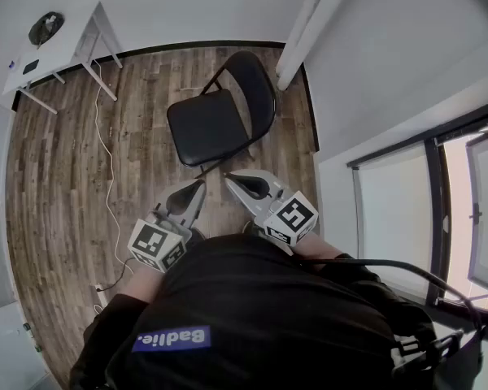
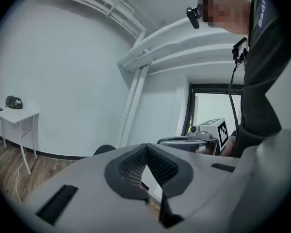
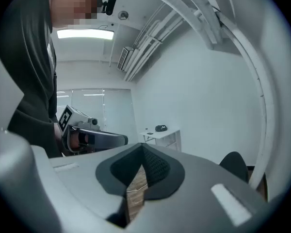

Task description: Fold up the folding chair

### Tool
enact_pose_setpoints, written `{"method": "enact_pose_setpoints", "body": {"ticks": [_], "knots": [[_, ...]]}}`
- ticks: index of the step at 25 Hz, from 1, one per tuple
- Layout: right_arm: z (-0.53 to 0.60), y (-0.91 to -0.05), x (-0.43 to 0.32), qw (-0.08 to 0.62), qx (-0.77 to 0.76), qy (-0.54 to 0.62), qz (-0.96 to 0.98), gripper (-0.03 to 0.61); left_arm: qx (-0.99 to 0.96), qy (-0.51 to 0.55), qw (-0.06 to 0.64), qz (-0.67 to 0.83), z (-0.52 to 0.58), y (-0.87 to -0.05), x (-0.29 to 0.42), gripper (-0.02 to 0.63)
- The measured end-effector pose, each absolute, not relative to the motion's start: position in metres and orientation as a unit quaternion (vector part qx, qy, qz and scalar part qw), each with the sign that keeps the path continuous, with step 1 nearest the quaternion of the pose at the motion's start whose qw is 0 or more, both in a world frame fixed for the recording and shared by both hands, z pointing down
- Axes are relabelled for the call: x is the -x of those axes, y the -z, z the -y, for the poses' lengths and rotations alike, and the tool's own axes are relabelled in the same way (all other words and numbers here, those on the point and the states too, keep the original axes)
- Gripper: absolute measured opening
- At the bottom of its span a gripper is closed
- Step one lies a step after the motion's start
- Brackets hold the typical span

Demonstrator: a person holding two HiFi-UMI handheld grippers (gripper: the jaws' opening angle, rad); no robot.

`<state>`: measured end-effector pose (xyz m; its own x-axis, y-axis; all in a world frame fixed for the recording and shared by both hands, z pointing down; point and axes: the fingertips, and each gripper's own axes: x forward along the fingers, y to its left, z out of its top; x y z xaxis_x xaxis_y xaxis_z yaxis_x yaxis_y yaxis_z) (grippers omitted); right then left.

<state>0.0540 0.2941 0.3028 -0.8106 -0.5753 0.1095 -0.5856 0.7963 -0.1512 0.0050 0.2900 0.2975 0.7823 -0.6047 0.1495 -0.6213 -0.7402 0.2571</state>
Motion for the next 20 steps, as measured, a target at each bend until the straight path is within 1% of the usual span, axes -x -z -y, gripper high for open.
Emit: {"method": "enact_pose_setpoints", "body": {"ticks": [20], "knots": [[-0.301,-0.304,-0.066,0.029,-0.312,-0.099,0.944,0.002,-0.931,-0.031,0.149,0.331,-0.303,-0.298,-0.011,0.005]]}}
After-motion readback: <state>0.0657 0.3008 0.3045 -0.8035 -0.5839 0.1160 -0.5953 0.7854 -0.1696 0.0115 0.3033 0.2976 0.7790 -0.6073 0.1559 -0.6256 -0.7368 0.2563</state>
